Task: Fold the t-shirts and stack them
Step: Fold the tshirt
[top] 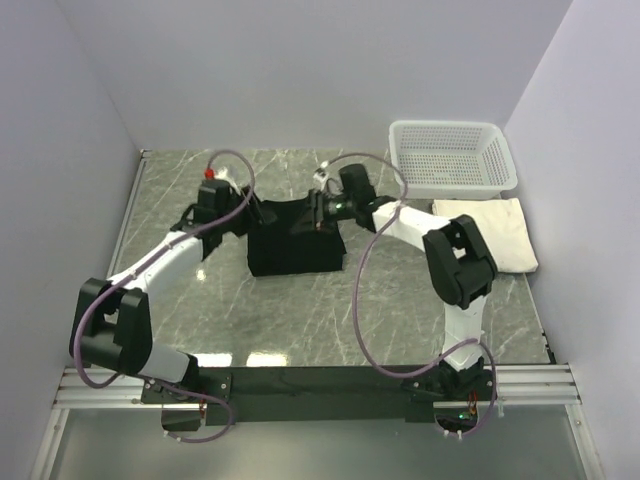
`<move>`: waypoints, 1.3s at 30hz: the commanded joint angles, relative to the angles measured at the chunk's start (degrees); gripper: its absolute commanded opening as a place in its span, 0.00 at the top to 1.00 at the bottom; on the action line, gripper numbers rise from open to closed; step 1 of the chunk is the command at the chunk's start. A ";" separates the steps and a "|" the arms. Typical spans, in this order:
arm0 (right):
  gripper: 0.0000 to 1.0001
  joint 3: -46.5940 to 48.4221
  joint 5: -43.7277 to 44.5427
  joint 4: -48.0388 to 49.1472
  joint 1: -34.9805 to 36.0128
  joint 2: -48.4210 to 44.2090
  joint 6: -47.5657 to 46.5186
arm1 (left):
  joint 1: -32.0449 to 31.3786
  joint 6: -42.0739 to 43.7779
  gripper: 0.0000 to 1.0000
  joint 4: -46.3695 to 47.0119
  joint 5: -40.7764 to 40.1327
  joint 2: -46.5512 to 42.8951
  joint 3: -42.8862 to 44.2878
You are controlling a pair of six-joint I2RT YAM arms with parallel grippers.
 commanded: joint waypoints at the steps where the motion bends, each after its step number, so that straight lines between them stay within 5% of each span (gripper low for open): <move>1: 0.64 0.87 -3.97 5.34 3.41 1.39 2.81 | -1.54 -2.01 0.47 0.66 1.15 0.60 -4.91; 3: 0.64 2.11 -3.89 5.43 4.29 4.72 3.34 | -1.45 -3.06 0.59 2.07 -0.60 1.21 -6.85; 13: 0.68 5.73 -1.78 0.94 3.42 19.67 3.61 | 0.48 -6.93 0.87 4.45 -3.95 13.76 -9.24; 18: 0.70 4.49 -2.13 0.42 0.78 17.49 2.91 | 1.54 -6.76 0.87 3.39 -3.16 13.97 -8.10; 27: 0.69 -2.79 -2.74 -3.98 -1.42 3.43 -2.89 | 0.92 -2.81 0.66 -3.20 0.09 -1.59 -7.74; 33: 0.71 -8.24 -3.71 -3.02 -2.30 2.80 -5.44 | 0.30 -2.28 0.76 -1.28 4.74 -1.43 -11.77; 39: 0.74 -12.91 -5.12 1.65 -5.72 8.86 -4.91 | 0.74 -4.91 0.96 0.14 3.96 5.95 -16.26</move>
